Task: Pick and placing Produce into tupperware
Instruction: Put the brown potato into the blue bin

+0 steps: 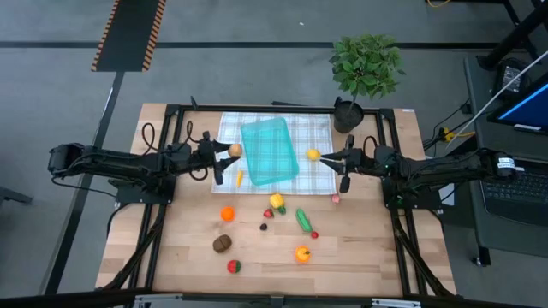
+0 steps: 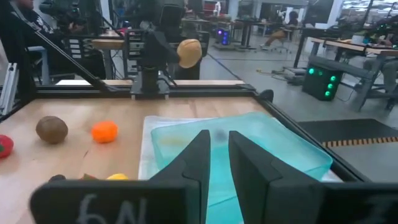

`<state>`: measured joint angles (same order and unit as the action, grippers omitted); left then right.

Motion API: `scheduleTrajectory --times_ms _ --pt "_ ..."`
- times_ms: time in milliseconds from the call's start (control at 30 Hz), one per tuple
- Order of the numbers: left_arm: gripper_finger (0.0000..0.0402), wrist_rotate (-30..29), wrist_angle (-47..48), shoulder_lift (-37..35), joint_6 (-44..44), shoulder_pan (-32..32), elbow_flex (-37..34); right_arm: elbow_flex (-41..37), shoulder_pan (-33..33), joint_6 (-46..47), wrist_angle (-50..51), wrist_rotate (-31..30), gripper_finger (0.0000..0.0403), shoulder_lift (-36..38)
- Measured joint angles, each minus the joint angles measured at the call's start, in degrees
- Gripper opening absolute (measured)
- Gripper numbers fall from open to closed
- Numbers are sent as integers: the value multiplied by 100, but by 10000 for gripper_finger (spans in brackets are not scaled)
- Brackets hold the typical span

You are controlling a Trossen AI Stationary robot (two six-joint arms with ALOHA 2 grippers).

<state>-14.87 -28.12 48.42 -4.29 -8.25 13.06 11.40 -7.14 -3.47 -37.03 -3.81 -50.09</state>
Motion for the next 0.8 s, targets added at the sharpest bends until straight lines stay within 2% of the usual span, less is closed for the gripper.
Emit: scheduleTrajectory --times_ms 267,533,800 --pt "184 -5 -97 479 -19 -91 280 0 0 1 6 0 62 0" --pt "185 22 -107 1574 78 -903 848 0 0 1 6 -2 62 0" --pt "188 665 -109 2507 187 -1528 1630 0 0 -1 8 -4 62 0"
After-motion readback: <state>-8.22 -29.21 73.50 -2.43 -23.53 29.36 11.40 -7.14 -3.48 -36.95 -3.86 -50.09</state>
